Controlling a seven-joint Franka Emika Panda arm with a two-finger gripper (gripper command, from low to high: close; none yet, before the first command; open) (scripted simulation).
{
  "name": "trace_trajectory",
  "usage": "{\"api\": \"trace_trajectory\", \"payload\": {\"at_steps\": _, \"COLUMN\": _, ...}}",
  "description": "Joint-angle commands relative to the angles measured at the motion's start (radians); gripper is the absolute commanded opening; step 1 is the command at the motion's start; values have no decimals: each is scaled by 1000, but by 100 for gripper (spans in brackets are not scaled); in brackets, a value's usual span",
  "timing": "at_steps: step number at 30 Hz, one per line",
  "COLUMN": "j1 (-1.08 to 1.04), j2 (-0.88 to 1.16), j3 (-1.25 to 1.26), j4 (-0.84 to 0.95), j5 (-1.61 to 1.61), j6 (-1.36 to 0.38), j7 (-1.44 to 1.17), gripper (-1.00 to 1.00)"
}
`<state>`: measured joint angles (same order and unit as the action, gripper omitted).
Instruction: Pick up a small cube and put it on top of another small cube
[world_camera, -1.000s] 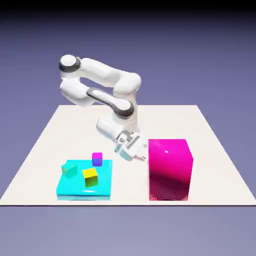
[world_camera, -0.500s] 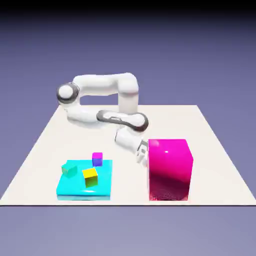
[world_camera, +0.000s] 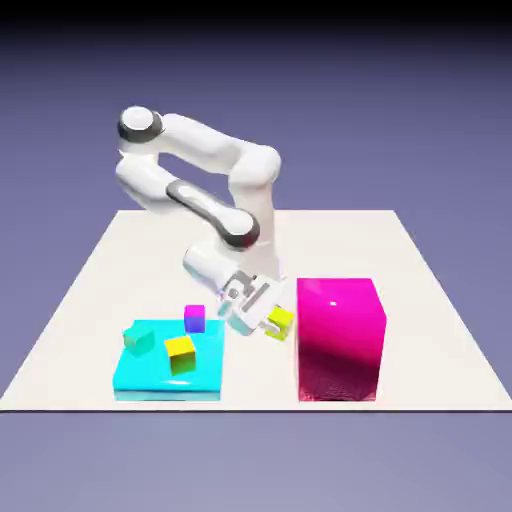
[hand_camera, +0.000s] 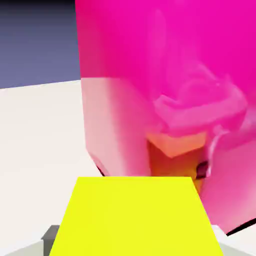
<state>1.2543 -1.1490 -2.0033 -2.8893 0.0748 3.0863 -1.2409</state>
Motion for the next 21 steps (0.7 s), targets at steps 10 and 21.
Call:
{"api": "trace_trajectory", "payload": {"at_steps": 10, "j1": -178, "j2": 130, "j3": 194, "j4": 349, "j5": 157, "j6": -361, "j7": 137, "gripper": -100}}
{"api": "trace_trajectory", "payload": {"at_steps": 21, "j1": -335, "j2": 84, "j3": 128, "j4": 613, "j5": 128, "j6": -831, "j7": 37, "gripper": -100}}
